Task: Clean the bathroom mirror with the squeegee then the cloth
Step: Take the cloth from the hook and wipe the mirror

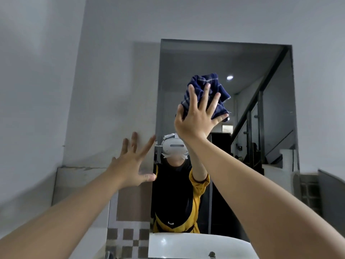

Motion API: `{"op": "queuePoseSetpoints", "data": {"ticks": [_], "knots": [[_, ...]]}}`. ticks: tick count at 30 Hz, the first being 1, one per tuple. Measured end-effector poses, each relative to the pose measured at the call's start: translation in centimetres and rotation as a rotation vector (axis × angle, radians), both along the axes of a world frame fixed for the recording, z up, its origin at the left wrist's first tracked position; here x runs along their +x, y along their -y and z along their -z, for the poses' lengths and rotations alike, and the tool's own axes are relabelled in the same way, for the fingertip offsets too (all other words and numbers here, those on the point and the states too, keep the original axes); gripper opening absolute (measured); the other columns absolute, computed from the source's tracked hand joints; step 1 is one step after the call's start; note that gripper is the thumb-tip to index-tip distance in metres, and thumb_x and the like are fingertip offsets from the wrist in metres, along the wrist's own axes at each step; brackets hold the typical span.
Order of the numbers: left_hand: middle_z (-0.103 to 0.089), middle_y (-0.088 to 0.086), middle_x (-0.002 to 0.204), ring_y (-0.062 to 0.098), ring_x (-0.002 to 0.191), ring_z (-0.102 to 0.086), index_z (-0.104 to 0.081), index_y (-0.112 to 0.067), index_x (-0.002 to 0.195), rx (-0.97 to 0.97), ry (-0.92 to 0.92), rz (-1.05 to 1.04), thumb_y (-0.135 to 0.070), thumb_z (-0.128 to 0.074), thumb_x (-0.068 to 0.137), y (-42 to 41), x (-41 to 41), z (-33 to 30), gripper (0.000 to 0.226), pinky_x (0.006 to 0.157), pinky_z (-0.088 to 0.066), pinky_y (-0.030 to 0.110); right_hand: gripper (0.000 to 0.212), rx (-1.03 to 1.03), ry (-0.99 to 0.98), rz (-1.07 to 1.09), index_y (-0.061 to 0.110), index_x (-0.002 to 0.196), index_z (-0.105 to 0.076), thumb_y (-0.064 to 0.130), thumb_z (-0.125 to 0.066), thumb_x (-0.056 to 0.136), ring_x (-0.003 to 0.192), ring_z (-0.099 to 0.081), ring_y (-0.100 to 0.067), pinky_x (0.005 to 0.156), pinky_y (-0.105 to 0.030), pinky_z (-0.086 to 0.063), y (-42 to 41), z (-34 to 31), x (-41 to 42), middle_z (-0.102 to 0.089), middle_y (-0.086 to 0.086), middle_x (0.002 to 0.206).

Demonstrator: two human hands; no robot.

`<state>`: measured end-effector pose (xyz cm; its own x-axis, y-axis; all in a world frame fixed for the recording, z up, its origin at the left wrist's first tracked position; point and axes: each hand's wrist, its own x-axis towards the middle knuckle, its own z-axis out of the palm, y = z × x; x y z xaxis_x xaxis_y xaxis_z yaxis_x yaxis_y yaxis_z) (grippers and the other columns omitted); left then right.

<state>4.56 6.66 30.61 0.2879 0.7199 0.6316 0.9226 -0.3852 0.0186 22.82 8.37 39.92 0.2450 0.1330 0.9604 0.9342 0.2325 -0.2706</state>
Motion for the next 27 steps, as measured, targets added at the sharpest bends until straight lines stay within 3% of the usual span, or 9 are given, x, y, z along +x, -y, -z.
{"op": "queuePoseSetpoints", "data": {"ticks": [5,9,17,27], "knots": [[0.042,0.002,0.146,0.036,0.135,0.031,0.033,-0.058,0.127,0.029,0.032,0.074,-0.061,-0.067,0.070,-1.1,-0.4,0.9,0.115,0.102,-0.036,0.061,0.065,-0.010,0.192,0.016,0.045,0.149,-0.015,0.043,-0.042,0.090,0.148,0.010,-0.034,0.103,-0.075,0.008,-0.6,0.6,-3.4,0.003,0.002,0.164],[0.042,0.002,0.147,0.035,0.135,0.032,0.030,-0.058,0.128,0.042,0.034,0.099,-0.062,-0.066,0.070,-1.2,-0.6,1.1,0.112,0.103,-0.035,0.060,0.062,0.001,0.335,0.055,0.045,0.148,-0.018,0.044,-0.042,0.092,0.149,0.006,-0.034,0.105,-0.075,0.004,-1.0,0.7,-3.0,-0.002,0.002,0.164],[0.045,0.002,0.144,0.033,0.133,0.035,0.033,-0.060,0.125,0.019,0.007,0.097,-0.066,-0.061,0.070,-1.0,-0.8,1.0,0.109,0.106,-0.030,0.059,0.059,0.045,0.816,0.124,0.040,0.146,-0.033,0.049,-0.047,0.090,0.148,-0.011,-0.036,0.104,-0.076,-0.010,-0.7,1.7,1.9,-0.021,-0.001,0.161],[0.039,0.004,0.146,0.032,0.131,0.035,0.024,-0.060,0.130,0.021,0.011,0.088,-0.073,-0.053,0.063,-0.7,-0.7,1.2,0.103,0.109,-0.023,0.058,0.060,0.028,0.740,0.182,0.038,0.145,-0.031,0.053,-0.047,0.089,0.148,-0.011,-0.034,0.105,-0.076,-0.009,0.8,2.8,12.2,-0.021,-0.001,0.161]]}}
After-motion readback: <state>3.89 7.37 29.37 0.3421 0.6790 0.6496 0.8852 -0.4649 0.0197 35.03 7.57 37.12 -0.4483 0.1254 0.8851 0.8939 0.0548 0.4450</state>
